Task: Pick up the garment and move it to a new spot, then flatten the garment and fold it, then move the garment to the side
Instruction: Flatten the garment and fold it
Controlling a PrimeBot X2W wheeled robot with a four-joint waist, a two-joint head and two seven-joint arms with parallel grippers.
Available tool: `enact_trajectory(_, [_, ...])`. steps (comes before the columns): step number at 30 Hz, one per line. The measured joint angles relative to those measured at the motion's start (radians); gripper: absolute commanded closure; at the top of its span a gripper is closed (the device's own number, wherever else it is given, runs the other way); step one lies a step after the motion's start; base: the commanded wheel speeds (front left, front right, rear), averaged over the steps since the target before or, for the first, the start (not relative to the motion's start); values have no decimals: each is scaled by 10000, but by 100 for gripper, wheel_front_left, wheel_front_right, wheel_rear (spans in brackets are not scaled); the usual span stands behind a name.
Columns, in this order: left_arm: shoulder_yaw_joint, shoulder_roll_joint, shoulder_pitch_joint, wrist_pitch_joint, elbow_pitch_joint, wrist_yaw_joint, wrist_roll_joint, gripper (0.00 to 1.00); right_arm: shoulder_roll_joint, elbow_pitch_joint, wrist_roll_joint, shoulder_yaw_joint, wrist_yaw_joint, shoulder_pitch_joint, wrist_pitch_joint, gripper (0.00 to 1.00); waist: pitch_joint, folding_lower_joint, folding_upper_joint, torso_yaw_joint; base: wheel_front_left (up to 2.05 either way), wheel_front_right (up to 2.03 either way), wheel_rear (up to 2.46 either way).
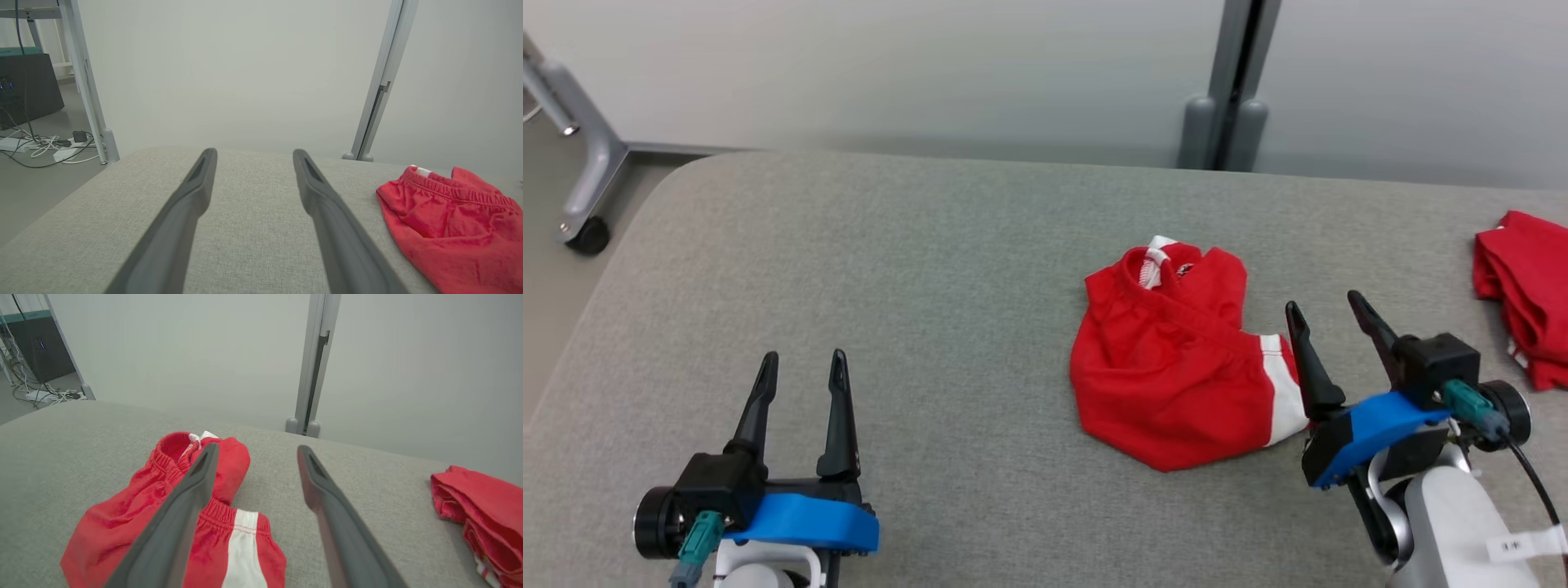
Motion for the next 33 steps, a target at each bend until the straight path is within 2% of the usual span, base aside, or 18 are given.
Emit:
enact_trajectory(6, [-27, -155, -299, 0, 84, -92, 27, 0, -414, 2029, -194, -77, 0, -611, -109, 0, 402, 0, 0, 555, 0, 0, 0])
enact_trajectory(15, [19, -251, -475, 0, 178, -188, 65, 0, -554, 4418, -454, 52, 0, -839, -525, 0, 749, 0, 0, 1132, 0, 0, 0])
enact_trajectory(16, [27, -259, -475, 0, 186, -221, 77, 0, -554, 4587, -458, 94, 0, -941, -550, 52, 751, 0, 0, 1134, 0, 0, 0])
enact_trajectory(17, [33, -268, -475, 0, 196, -228, 90, 0, -548, 4748, -445, 146, 0, -1041, -600, 90, 750, -1, 0, 1132, 0, 0, 0])
enact_trajectory(18, [36, -278, -475, 0, 203, -228, 90, 0, -535, 4874, -397, 205, 0, -1119, -708, 100, 751, -1, 0, 1124, 0, 0, 0])
enact_trajectory(24, [56, -299, -486, 0, 305, -247, 98, 0, -692, 5457, -36, -96, 4, -1723, -1262, 100, 708, -1, 0, 970, 0, 0, 0])
enact_trajectory(29, [81, -320, -462, 0, 355, -255, 104, 0, -1256, 5348, 288, -1058, 2, -2089, -1607, 100, 582, -1, 0, 777, 0, 0, 0])
enact_trajectory(33, [98, -328, -440, 0, 407, -272, 138, 0, -1542, 4796, 493, -1655, 0, -2173, -1726, 100, 462, -1, 0, 702, 0, 0, 0])
